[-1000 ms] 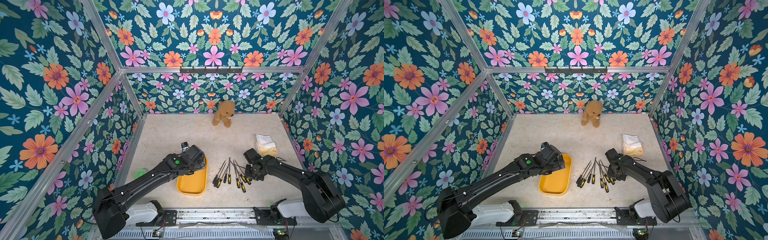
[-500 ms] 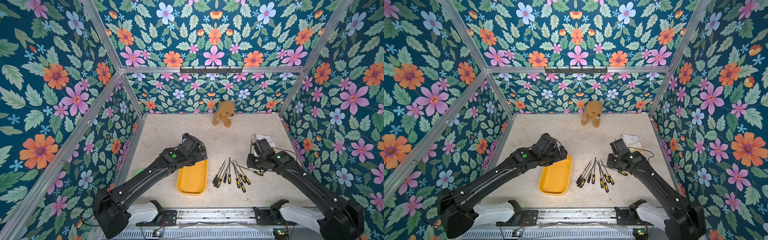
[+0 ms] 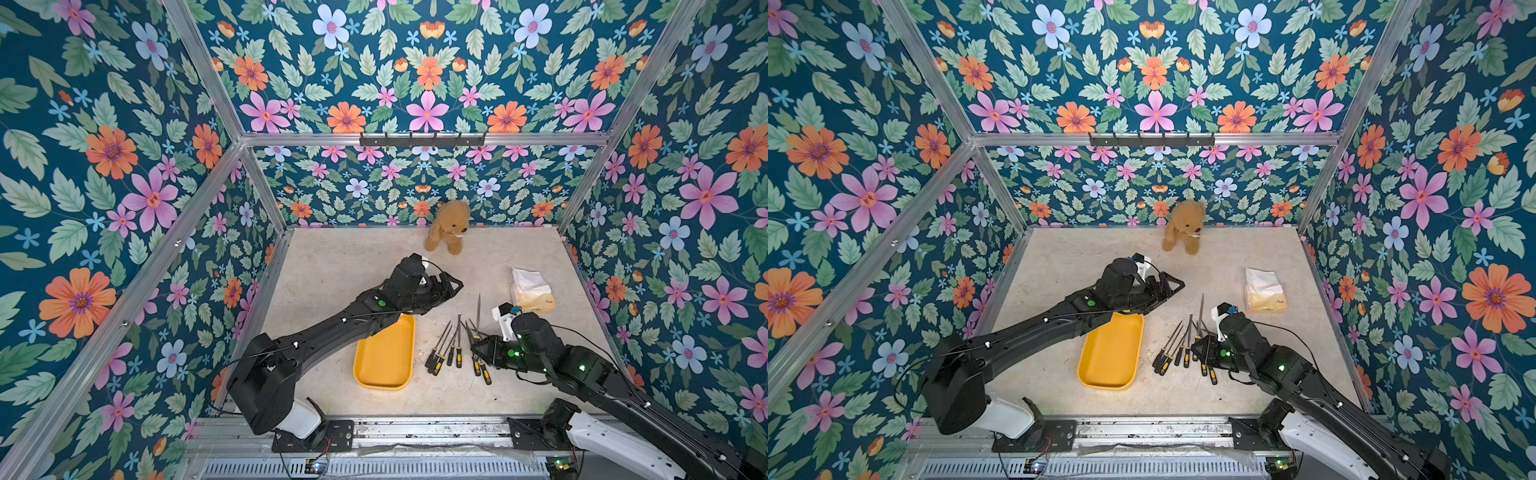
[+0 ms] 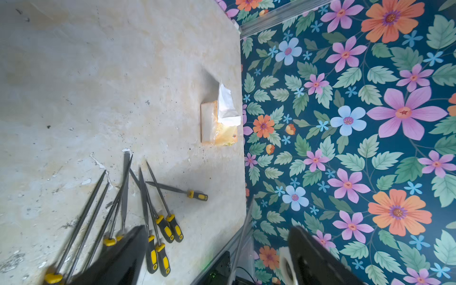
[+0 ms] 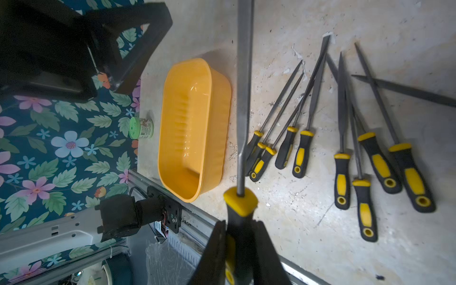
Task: Put the file tool into the storage box
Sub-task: Place the file tool in the storage box.
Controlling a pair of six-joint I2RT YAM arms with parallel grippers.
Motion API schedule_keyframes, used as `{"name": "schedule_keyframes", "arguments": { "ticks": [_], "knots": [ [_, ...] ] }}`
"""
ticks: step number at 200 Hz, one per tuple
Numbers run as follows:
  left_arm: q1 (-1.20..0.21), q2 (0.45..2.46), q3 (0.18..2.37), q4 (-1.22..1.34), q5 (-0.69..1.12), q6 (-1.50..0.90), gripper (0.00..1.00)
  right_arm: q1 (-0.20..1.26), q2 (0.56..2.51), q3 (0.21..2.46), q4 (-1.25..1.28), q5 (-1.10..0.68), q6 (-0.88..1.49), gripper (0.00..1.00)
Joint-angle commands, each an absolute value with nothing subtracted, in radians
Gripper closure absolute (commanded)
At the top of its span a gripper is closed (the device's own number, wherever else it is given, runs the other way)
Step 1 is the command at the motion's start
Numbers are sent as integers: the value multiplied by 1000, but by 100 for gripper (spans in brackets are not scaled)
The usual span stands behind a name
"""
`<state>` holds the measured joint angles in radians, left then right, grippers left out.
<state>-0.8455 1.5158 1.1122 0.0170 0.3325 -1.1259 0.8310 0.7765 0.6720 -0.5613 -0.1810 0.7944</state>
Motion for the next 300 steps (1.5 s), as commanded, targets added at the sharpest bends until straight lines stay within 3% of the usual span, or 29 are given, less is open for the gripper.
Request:
{"name": "schedule_keyframes", "arguments": {
  "ticks": [1, 113, 140, 166, 182, 200, 216, 237, 270, 300],
  "knots": [
    [-860, 1541, 1127, 61, 383, -1132, 13, 848, 800, 669, -492, -154, 835, 100],
    [-885, 1667, 1185, -29, 400, -1035, 46, 849, 917, 644, -329, -256, 844, 100],
    [-885, 1697, 1207, -44, 408, -1013, 65, 850, 931, 630, -314, -268, 854, 100],
    [-885, 1716, 1229, -89, 415, -974, 91, 850, 939, 622, -297, -270, 868, 100],
    [-881, 1708, 1232, -124, 411, -948, 97, 848, 940, 612, -285, -277, 877, 100],
    [-871, 1690, 1232, -167, 411, -918, 100, 849, 940, 600, -255, -295, 886, 79],
    [-852, 1666, 1228, -218, 414, -887, 100, 848, 941, 602, -233, -297, 893, 45],
    [-779, 1590, 1226, -357, 409, -817, 100, 840, 946, 650, -261, -276, 882, 17],
    [-564, 1434, 1298, -747, 272, -582, 100, 724, 949, 738, -385, -278, 865, 6],
    [-531, 1422, 1291, -915, 66, -428, 100, 667, 1017, 800, -502, -245, 852, 3]
  ]
}}
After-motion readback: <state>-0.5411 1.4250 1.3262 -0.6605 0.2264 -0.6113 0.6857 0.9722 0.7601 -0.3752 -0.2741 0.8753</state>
